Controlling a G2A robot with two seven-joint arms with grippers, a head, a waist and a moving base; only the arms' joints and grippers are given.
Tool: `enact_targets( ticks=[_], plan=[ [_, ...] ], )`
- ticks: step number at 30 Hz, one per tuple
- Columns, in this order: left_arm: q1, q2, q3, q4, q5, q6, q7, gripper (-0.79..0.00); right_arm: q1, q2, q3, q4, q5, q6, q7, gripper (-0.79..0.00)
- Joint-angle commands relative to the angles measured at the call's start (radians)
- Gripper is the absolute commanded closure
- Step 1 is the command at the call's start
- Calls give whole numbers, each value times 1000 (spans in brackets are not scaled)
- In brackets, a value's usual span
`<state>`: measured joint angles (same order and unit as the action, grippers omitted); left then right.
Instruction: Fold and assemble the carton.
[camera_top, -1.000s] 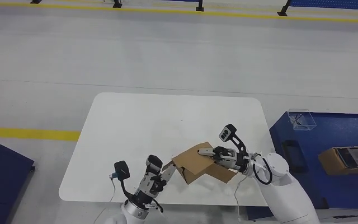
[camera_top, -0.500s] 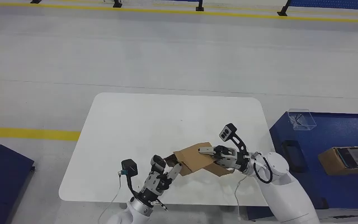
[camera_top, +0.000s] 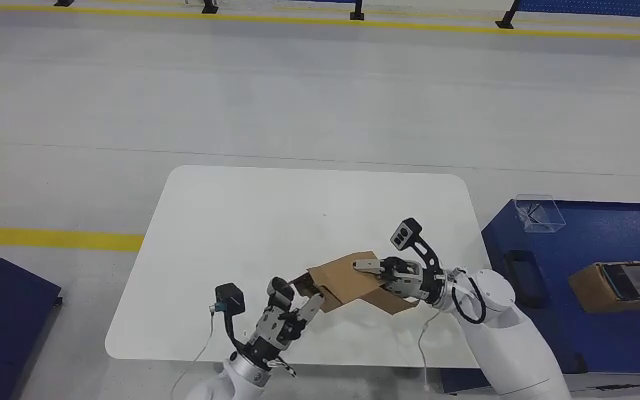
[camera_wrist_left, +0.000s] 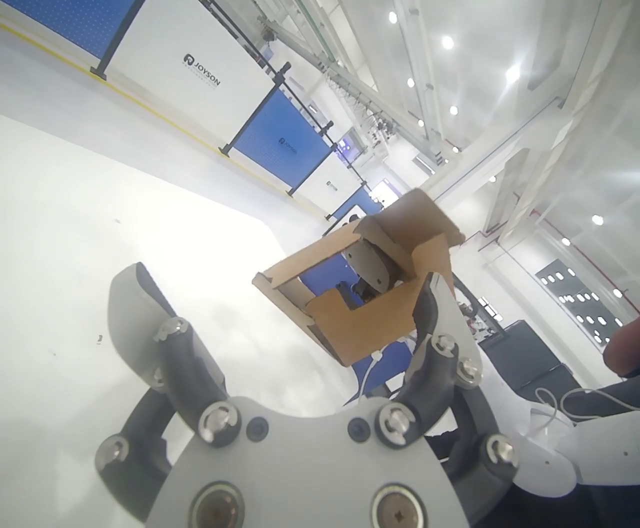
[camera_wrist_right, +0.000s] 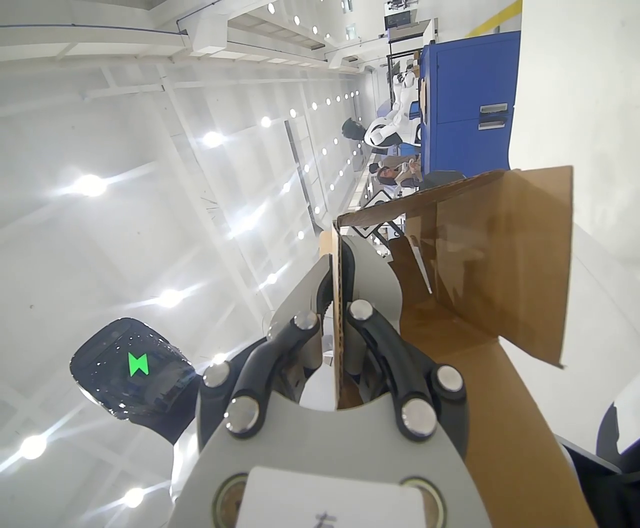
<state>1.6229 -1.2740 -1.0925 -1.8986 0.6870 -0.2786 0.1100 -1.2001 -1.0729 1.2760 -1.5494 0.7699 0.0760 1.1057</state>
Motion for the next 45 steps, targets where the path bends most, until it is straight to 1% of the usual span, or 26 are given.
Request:
enact_targets(
  ticks=[1, 6, 11, 14, 16, 20, 22, 23, 26, 30, 35, 40, 45],
  plan=[
    [-4, -1, 9, 5, 25, 19, -1, -785, -2, 0, -4, -5, -11, -4, 1, 0],
    [-23, -6, 30, 26, 52, 78, -36, -785, -9, 1, -4, -16, -22, -13, 7, 0],
    [-34, -10, 50, 33, 60, 92, -59, -785, -13, 2, -1, -19, -22, -11, 13, 0],
    [-33, -11, 52, 29, 55, 73, -28, -785, -8, 1, -3, -7, 5, 12, 6, 0],
    [-24, -11, 43, 19, 36, 45, 5, -785, 3, -1, -6, 13, 42, 46, 6, 0],
    [19, -6, -1, -21, -18, -55, 102, -785, 34, -6, -10, 64, 122, 127, 7, 0],
    [43, -1, -32, -31, -38, -93, 122, -785, 53, -8, -15, 93, 176, 185, 33, 0],
    [52, 1, -46, -31, -39, -97, 120, -785, 64, -9, -17, 108, 198, 209, 48, 0],
    [60, 5, -66, -28, -31, -81, 81, -785, 89, -12, -28, 139, 227, 253, 81, 0],
    [48, 4, -59, -6, -15, -62, 61, -785, 106, -14, -42, 163, 244, 273, 115, 0],
    [27, -1, -40, 16, 0, -33, 50, -785, 111, -15, -54, 168, 230, 260, 144, 0],
    [20, -2, -22, 20, 31, -22, 24, -785, 107, -13, -58, 163, 211, 241, 173, 0],
    [11, -5, -9, 27, 41, 16, -2, -785, 100, -10, -56, 149, 191, 227, 202, 0]
  ],
)
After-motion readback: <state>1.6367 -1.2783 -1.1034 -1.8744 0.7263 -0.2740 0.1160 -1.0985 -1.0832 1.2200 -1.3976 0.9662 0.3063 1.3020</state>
